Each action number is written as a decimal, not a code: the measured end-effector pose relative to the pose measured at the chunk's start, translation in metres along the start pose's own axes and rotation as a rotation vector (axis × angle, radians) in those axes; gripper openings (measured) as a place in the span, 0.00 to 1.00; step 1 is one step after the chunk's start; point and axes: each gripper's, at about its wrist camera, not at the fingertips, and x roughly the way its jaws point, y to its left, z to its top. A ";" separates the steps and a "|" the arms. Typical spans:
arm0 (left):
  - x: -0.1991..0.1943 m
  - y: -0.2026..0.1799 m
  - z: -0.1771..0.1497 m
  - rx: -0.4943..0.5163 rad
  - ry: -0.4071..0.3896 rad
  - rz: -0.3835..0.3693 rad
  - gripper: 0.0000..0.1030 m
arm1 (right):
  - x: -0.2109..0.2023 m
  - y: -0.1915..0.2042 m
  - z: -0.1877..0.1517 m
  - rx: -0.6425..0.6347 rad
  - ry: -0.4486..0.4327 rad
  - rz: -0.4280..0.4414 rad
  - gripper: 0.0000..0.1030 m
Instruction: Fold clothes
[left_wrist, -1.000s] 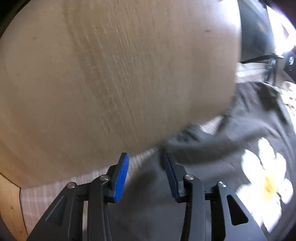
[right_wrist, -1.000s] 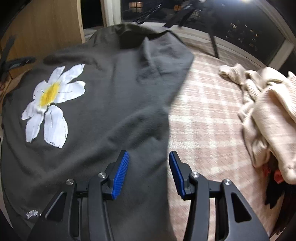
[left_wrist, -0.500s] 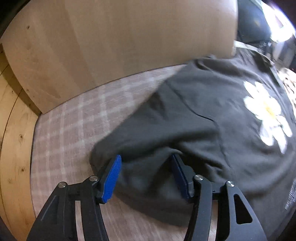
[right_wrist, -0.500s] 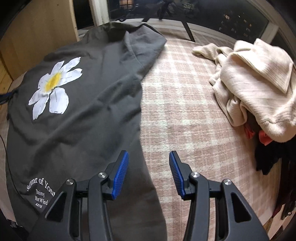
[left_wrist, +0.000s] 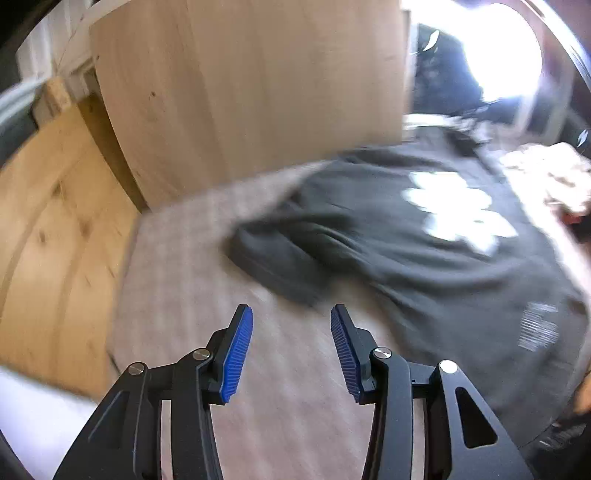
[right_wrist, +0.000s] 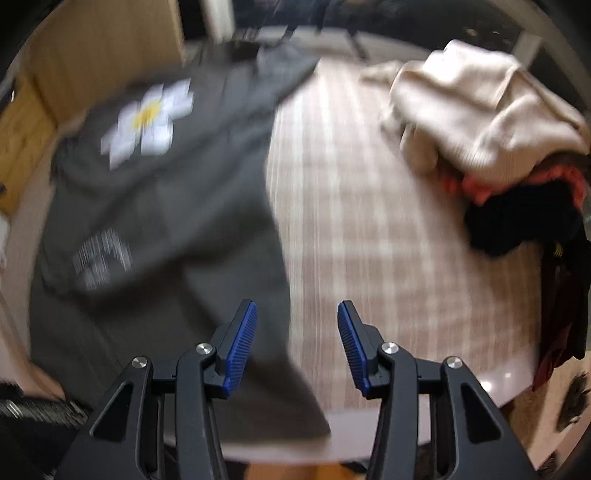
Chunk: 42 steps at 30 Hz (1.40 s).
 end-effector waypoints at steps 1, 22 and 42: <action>-0.007 -0.014 -0.015 -0.012 0.014 -0.055 0.41 | 0.009 0.001 -0.007 -0.019 0.020 -0.008 0.44; -0.019 -0.164 -0.221 -0.313 0.353 -0.070 0.48 | 0.041 -0.041 -0.056 -0.079 0.049 0.146 0.44; -0.040 -0.145 -0.215 -0.353 0.324 -0.179 0.04 | -0.001 -0.037 -0.077 0.017 0.004 0.325 0.03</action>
